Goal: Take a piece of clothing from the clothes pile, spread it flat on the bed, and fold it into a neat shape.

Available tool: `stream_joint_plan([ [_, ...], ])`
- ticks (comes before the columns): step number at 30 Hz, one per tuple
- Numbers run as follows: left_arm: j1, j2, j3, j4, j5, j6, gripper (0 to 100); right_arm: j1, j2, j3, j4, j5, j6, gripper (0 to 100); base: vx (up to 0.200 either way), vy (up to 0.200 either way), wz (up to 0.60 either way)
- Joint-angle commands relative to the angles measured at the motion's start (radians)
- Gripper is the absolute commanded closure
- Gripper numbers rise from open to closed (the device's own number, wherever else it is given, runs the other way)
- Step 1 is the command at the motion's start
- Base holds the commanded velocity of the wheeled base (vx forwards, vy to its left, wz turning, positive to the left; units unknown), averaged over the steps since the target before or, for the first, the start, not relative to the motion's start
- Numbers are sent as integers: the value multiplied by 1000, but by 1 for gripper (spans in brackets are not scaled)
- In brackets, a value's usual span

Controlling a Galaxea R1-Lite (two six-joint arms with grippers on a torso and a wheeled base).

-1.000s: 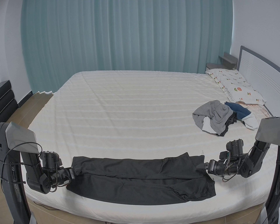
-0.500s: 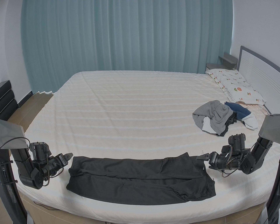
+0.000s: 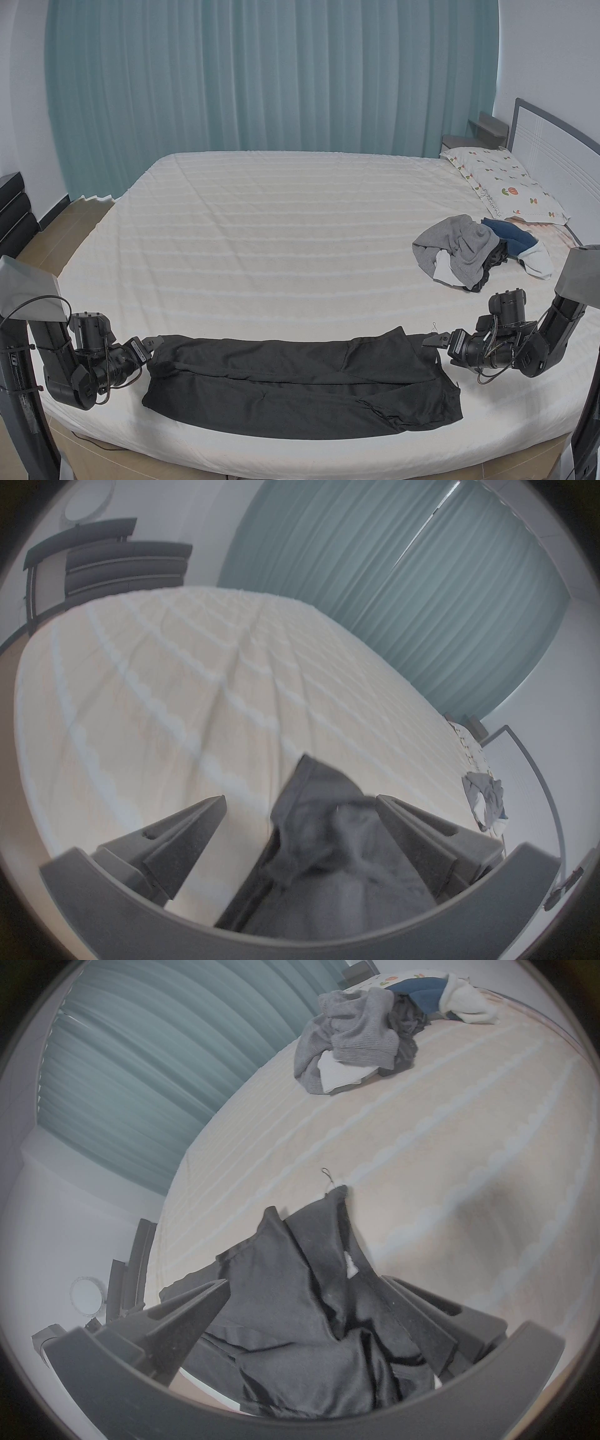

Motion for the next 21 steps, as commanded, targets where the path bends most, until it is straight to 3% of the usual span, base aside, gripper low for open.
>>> stream_joint_plan([
  [1, -3, -28, 70, -6, -39, -15, 0, 19, -112, 89, 0, -16, 62, 0, 0, 0, 0],
  [5, -20, -34, 81, -8, -39, -27, 0, 38, -132, 125, -2, -22, 75, 0, 0, 0, 0],
  [6, -42, -46, 118, -8, -34, -71, 0, 58, -155, 171, -2, -39, 83, 0, 0, 0, 0],
  [8, -43, -49, 127, -8, -34, -79, 0, 64, -157, 180, -2, -47, 86, 0, -200, 0, 0],
  [13, -43, -54, 187, -8, -44, -87, 0, 101, -174, 223, -3, -143, 184, 0, -160, 0, 0],
  [21, -69, -38, 176, -8, -30, -131, 0, 116, -210, 252, -18, -146, 210, 0, 0, 0, 0],
])
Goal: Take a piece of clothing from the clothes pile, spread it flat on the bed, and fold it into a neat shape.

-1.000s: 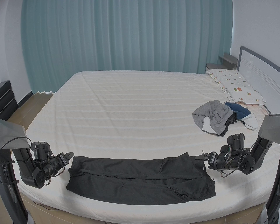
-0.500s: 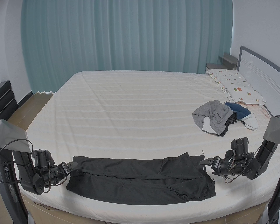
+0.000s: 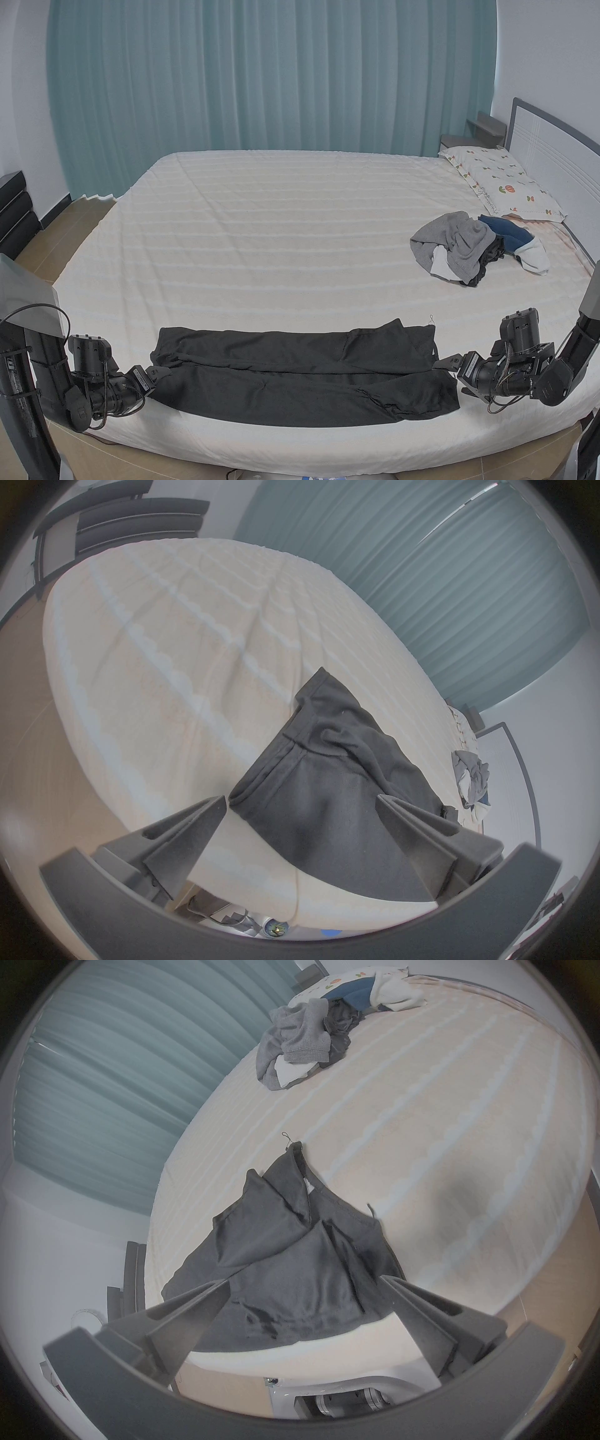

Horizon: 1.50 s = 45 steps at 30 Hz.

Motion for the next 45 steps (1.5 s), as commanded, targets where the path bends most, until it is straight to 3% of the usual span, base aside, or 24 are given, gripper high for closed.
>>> stream_joint_plan([
  [1, -15, 8, -6, 0, 4, -7, 0, 8, -19, 11, -5, 0, 1, 0, 0, 0, 0],
  [4, -41, 31, -27, 0, 27, -19, 0, 8, -6, 17, -10, 0, 2, 0, 0, 0, 0],
  [10, -96, 105, -59, 0, 171, -33, 0, 13, 16, 17, -11, -4, 1, 0, 0, 0, 0],
  [16, -107, 117, -72, 0, 196, -33, 0, 14, 25, 17, -11, -3, 1, 0, 0, 0, 0],
  [17, -107, 119, -78, 0, 197, -35, 100, 14, 28, 17, -11, -3, 1, 0, 0, 0, 0],
  [26, -97, 125, -66, 0, 236, -36, 100, 16, 80, 9, -20, -34, 1, 0, 0, 0, 0],
  [32, -97, 131, -17, 0, 285, -25, 100, 40, 120, 41, -129, -38, 1, 0, 0, 0, 0],
  [45, -85, 127, 3, 0, 303, -10, 100, 51, 116, 51, -162, -38, 1, 0, 0, 0, 0],
])
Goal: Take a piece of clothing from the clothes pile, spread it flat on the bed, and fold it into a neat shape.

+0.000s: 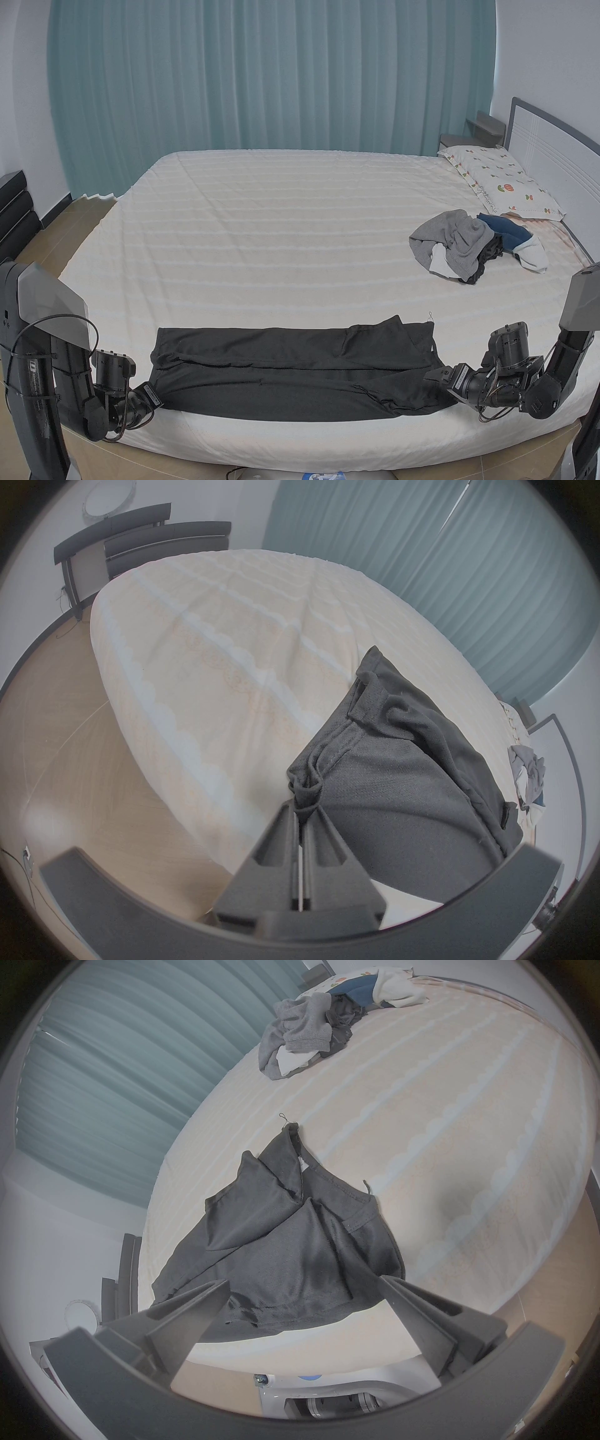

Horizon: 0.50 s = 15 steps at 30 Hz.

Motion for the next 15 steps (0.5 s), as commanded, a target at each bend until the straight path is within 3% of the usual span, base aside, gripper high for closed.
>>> stream_joint_plan([
  [1, 10, -2, -2, 0, -2, -2, 100, 1, 1, 0, -1, 2, 0, 0, 0, 0, 0],
  [2, 14, -3, -3, 0, -4, -2, 0, 1, -1, 0, -1, 2, 2, 0, 0, 0, 0],
  [8, 54, -75, 6, -28, -25, -4, 0, -2, -42, -3, -2, 2, 3, 0, 0, 0, 0],
  [11, 93, -138, 3, -37, -98, -7, 0, 1, -58, -3, -2, 2, 0, 0, 0, 0, 0],
  [12, 129, -183, -12, -34, -159, -11, 0, 1, -65, -6, -2, 2, 0, 0, 0, 0, 0],
  [15, 149, -222, -52, -31, -180, -14, 0, 1, -65, -9, -2, 2, -1, 0, 0, 0, 0],
])
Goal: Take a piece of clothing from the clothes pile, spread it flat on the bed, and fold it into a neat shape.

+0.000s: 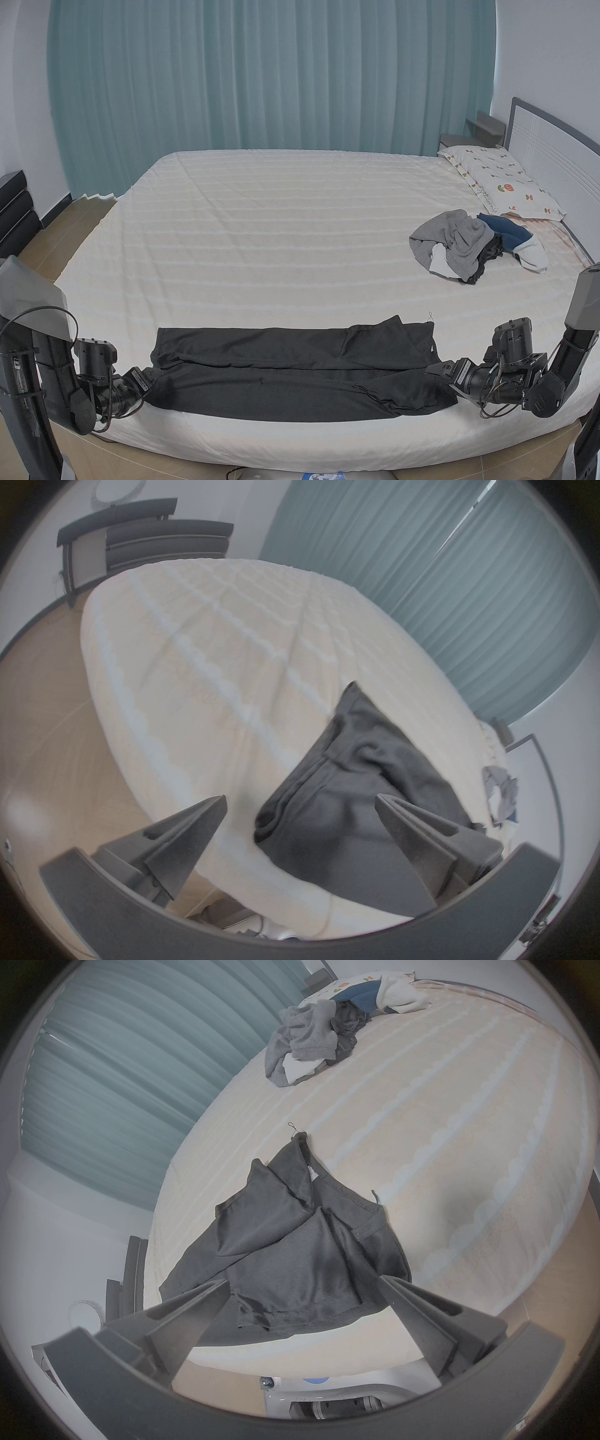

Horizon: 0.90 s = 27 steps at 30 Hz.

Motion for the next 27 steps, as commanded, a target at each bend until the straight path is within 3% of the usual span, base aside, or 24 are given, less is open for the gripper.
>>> stream_joint_plan([
  [1, 51, -115, -61, 2, -32, -11, 0, 2, -22, -5, 0, 2, -2, 0, 0, 0, 0],
  [5, 37, -109, -134, 40, -32, -12, 0, 11, -18, -8, 0, 6, 1, 0, 0, 0, 0],
  [14, -64, -98, -301, 328, -32, -95, 0, 28, -21, -10, -2, 6, 1, 0, 0, 0, 0],
  [27, -75, -5, -334, 331, 21, -91, 0, 28, -7, -11, -2, 6, 2, 0, 0, 0, 0],
])
